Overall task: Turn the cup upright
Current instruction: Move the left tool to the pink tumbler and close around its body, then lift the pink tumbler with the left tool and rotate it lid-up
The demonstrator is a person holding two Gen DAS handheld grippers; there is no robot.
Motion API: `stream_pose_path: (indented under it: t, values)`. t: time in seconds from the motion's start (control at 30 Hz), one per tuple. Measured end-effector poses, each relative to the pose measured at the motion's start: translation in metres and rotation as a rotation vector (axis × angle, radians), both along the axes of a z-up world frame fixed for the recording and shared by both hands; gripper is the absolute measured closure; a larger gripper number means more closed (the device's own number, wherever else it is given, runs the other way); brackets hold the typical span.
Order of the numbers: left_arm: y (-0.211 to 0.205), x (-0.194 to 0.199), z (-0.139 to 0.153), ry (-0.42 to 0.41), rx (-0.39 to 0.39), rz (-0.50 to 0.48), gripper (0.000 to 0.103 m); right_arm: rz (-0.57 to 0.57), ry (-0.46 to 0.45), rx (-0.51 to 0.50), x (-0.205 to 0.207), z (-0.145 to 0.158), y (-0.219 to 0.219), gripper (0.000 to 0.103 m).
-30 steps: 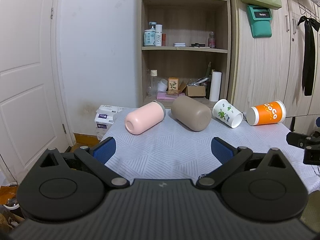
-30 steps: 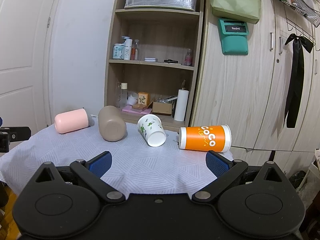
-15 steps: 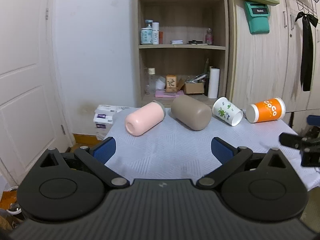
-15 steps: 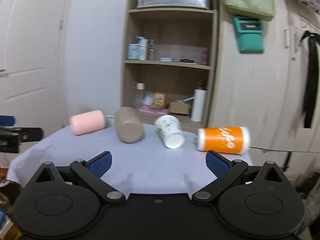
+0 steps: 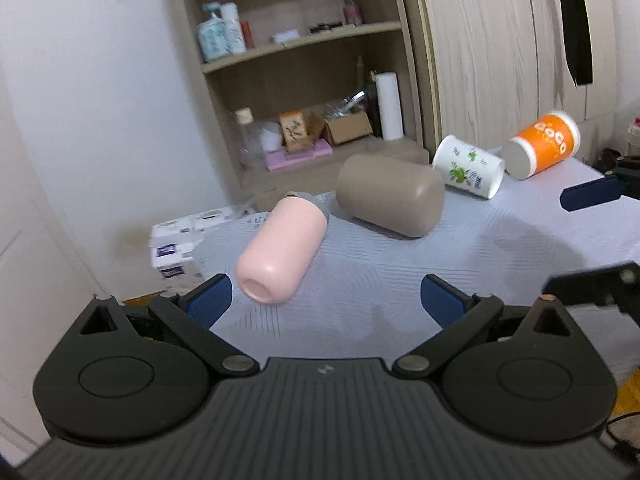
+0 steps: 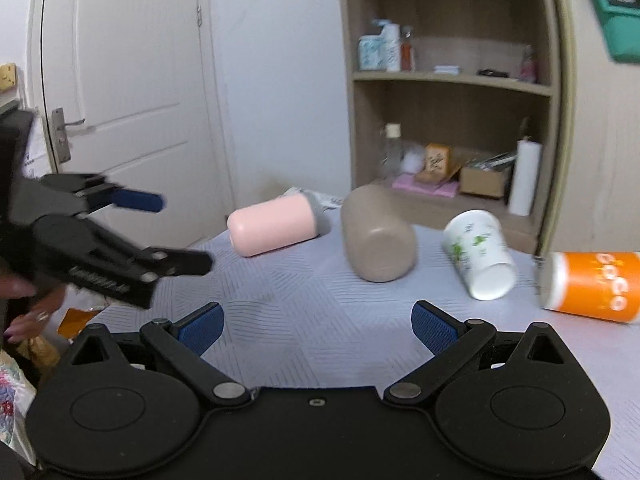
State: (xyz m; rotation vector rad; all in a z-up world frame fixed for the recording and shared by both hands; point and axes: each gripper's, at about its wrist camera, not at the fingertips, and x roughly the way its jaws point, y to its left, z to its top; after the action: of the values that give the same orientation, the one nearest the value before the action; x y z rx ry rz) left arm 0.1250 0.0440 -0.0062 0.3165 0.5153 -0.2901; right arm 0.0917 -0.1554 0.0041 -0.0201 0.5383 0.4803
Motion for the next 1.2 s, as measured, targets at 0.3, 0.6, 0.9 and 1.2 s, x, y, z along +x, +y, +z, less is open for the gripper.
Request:
stream_pose_path:
  t: [0.3,0.6,0.9,1.2]
  values:
    - [0.001,0.076,-0.025,0.030,0.252,-0.110,0.013,0.016,0.056,-0.037,0.022,-0.011,0.009,0.001]
    - [0.002,0.122,-0.024,0.138,0.219,-0.214,0.020,0.004,0.115,-0.043,0.047,-0.019,0.019,0.001]
    - [0.005,0.155,-0.040,0.281,0.192,-0.173,0.031,0.004,0.128,-0.016,0.055,-0.020,0.023,0.001]
    - [0.015,0.144,-0.034,0.366,0.035,-0.104,0.043,0.002,0.175,0.012,0.059,-0.029,0.020,0.001]
